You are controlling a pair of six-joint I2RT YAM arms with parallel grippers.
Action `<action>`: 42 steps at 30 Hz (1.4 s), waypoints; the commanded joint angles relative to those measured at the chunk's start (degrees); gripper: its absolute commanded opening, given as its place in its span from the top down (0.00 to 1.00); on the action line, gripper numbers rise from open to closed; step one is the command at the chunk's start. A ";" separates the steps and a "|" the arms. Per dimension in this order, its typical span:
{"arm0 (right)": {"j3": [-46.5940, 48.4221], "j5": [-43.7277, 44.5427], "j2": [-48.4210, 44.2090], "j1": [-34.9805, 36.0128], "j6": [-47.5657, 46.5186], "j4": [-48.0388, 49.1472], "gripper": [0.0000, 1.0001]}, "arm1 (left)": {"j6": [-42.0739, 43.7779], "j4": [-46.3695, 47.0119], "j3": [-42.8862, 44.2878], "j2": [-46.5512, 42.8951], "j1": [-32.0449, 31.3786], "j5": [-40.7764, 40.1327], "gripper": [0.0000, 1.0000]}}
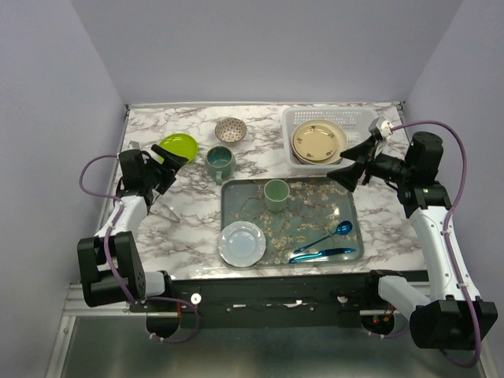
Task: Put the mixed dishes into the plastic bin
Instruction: Pick up the plate at the center of the board.
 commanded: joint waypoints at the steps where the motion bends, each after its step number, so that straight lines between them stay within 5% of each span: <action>1: -0.09 -1.93 0.08 -0.16 0.22 -0.47 0.10 | -1.41 -0.78 3.38 5.52 0.22 -2.95 0.01; 17: 0.00 -2.20 -0.19 -0.25 0.22 -0.74 0.10 | -1.23 -1.40 13.58 22.93 0.66 -11.12 0.11; 37: 0.17 -1.67 1.31 -0.25 0.04 -1.00 0.10 | -2.55 2.91 18.24 33.83 4.35 -9.63 0.42; 42: 0.26 -1.58 1.39 -0.16 0.13 -1.00 0.10 | -2.64 3.44 18.33 34.97 4.70 -9.72 0.60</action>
